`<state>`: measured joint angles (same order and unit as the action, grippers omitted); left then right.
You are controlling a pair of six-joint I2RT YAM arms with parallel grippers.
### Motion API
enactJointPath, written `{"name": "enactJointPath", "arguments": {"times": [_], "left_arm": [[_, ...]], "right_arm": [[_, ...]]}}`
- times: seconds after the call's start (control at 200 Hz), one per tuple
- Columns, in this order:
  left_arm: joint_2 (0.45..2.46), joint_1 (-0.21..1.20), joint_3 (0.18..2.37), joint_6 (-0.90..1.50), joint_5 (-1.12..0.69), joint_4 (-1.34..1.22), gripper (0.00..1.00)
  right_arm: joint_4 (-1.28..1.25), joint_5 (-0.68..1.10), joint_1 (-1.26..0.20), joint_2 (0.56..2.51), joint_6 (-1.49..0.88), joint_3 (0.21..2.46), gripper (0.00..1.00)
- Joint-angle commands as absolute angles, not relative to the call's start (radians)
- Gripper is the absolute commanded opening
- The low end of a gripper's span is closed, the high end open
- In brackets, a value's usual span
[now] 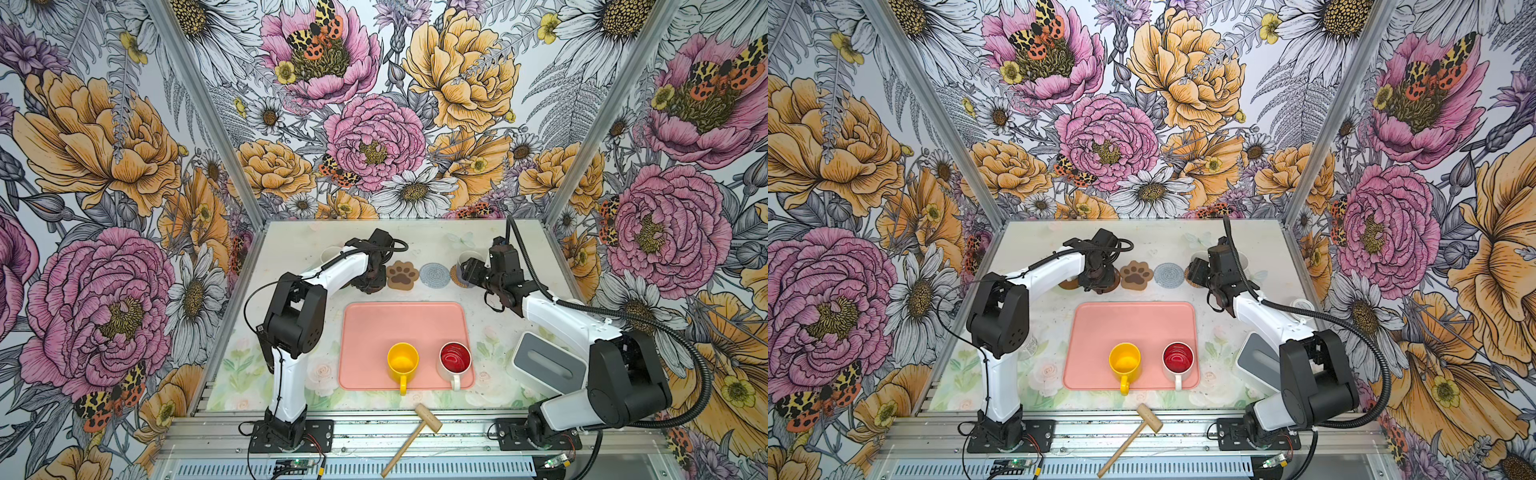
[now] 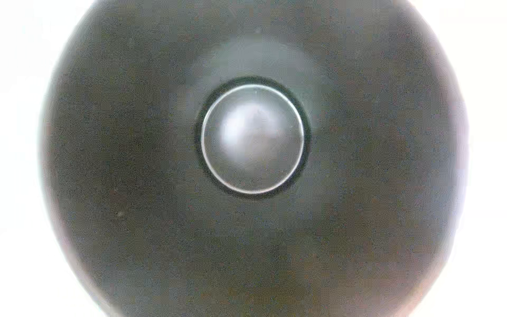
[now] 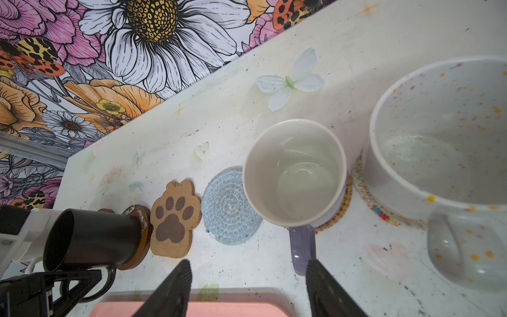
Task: Place cups on coasters
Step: Place the cup on the coaster.
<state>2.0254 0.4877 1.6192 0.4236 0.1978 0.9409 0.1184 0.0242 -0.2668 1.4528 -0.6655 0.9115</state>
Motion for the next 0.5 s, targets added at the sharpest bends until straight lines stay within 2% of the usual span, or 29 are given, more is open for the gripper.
{"name": "enactJointPath", "arguments": {"times": [0.0, 0.055, 0.14, 0.305, 0.495], "left_arm": [[2.035, 0.487, 1.619, 0.445, 0.216, 0.913, 0.29], [2.033, 0.487, 1.62, 0.445, 0.187, 0.913, 0.34], [2.026, 0.487, 1.618, 0.445, 0.187, 0.913, 0.36], [1.983, 0.487, 1.612, 0.434, 0.201, 0.917, 0.46], [1.888, 0.479, 1.59, 0.43, 0.254, 0.92, 0.49]], "right_arm": [[0.098, 0.029, -0.262, 1.448, -0.67, 0.905, 0.68], [0.098, 0.029, -0.262, 1.448, -0.67, 0.905, 0.68], [0.098, 0.029, -0.262, 1.444, -0.67, 0.905, 0.68], [0.098, 0.031, -0.261, 1.436, -0.666, 0.901, 0.68], [0.098, 0.022, -0.258, 1.416, -0.667, 0.89, 0.69]]}}
